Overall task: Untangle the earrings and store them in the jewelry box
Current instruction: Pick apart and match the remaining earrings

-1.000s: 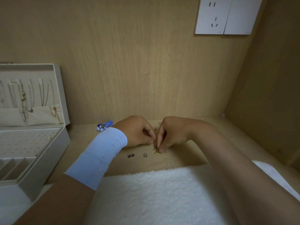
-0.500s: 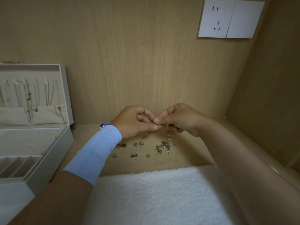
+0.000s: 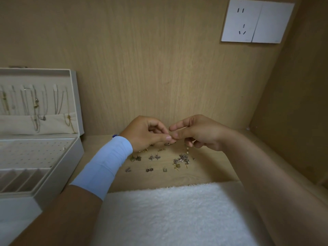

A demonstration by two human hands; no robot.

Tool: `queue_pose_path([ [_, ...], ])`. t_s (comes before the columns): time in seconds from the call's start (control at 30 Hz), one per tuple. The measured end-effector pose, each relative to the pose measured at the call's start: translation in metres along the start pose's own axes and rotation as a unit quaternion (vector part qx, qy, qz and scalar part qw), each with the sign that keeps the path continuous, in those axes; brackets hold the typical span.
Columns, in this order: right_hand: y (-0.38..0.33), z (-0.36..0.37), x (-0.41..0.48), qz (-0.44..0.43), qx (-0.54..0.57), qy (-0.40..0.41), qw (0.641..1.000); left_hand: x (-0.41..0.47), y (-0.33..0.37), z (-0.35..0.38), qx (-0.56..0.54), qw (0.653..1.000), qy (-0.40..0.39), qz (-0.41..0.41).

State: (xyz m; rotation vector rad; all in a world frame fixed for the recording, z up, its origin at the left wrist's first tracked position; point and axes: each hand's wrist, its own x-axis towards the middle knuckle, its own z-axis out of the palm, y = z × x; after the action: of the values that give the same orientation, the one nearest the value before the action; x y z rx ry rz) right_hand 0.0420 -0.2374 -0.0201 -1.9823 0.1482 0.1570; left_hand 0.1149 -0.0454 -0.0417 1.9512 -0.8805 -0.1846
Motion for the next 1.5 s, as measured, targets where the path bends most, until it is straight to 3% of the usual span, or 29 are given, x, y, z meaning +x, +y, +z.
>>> queue_pose_path([
  [0.1, -0.001, -0.001, -0.004, -0.037, -0.13, -0.012, 0.991, -0.001, -0.002, -0.005, 0.019, 1.0, -0.014, -0.006],
  [0.2, -0.001, 0.001, -0.006, -0.043, -0.306, -0.065, 0.949, -0.002, -0.002, -0.011, 0.036, 0.998, -0.036, -0.034],
  [0.27, 0.0, 0.007, -0.004, -0.029, -0.347, -0.088, 0.933, -0.002, -0.001, -0.013, 0.019, 0.998, -0.045, -0.05],
  [0.67, 0.003, 0.017, -0.003, -0.026, -0.36, -0.098, 0.928, -0.006, 0.002, -0.02, 0.077, 0.986, -0.136, -0.065],
  [0.9, -0.016, 0.021, -0.008, -0.099, -0.272, -0.05, 0.956, -0.026, 0.015, -0.048, 0.1, 0.991, -0.059, -0.067],
  [1.03, -0.029, 0.046, -0.006, -0.148, -0.207, -0.013, 0.967, -0.049, 0.011, -0.077, 0.115, 0.988, -0.066, -0.083],
  [1.17, -0.043, 0.081, 0.003, -0.163, -0.265, -0.018, 0.95, -0.072, 0.005, -0.093, 0.201, 0.972, -0.042, -0.115],
  [1.5, -0.051, 0.147, 0.019, -0.146, -0.433, -0.032, 0.889, -0.097, -0.019, -0.084, 0.427, 0.888, -0.03, -0.17],
])
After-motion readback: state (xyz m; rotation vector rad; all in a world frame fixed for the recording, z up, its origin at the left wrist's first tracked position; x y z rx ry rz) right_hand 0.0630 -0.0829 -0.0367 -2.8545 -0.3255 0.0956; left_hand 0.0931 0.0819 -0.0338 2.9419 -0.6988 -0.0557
